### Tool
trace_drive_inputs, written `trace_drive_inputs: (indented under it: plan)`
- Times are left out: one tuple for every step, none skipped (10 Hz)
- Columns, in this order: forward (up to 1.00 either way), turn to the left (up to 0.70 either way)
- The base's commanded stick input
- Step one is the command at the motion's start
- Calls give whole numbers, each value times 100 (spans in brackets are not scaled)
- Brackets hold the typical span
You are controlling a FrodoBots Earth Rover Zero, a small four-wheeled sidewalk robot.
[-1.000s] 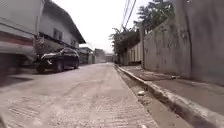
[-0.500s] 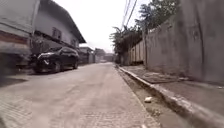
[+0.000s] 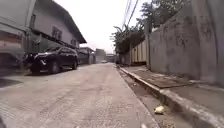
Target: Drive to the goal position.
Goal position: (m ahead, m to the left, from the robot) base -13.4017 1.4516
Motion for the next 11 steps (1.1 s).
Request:
trace_drive_inputs:
  plan:
    - [70, 0]
    - [70, 0]
    - [70, 0]
    - [70, 0]
    - [70, 0]
    - [70, 0]
    - [70, 0]
    - [70, 0]
    - [70, 0]
    - [70, 0]
    - [70, -9]
